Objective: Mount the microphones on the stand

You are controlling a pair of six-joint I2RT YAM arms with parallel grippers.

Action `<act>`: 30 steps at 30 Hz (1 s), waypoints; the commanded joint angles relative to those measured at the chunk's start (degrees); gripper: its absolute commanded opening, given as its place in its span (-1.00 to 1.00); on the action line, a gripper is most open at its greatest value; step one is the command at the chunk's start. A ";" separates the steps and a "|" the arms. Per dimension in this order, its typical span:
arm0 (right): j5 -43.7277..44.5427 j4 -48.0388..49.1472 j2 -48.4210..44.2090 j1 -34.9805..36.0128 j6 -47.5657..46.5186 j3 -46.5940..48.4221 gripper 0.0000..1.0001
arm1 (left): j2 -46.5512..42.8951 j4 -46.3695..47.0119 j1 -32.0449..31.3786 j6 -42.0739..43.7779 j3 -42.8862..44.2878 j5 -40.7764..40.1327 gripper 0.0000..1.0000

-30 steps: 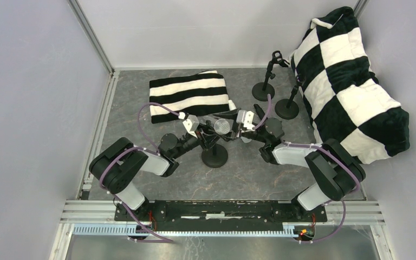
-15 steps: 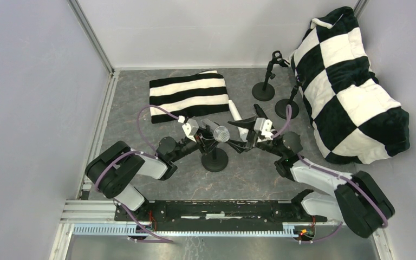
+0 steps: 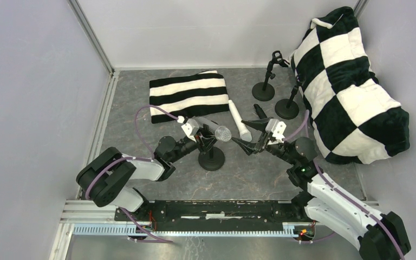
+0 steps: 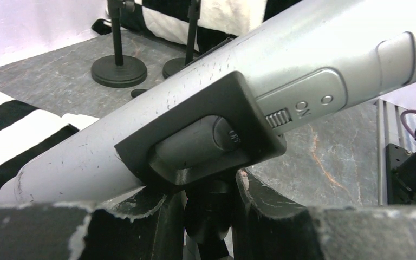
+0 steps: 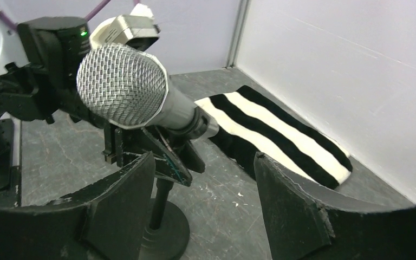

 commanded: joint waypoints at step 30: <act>12.19 -20.82 -6.61 -0.01 -0.70 2.89 0.54 | -11.98 5.87 9.97 14.31 -8.38 -35.96 -0.96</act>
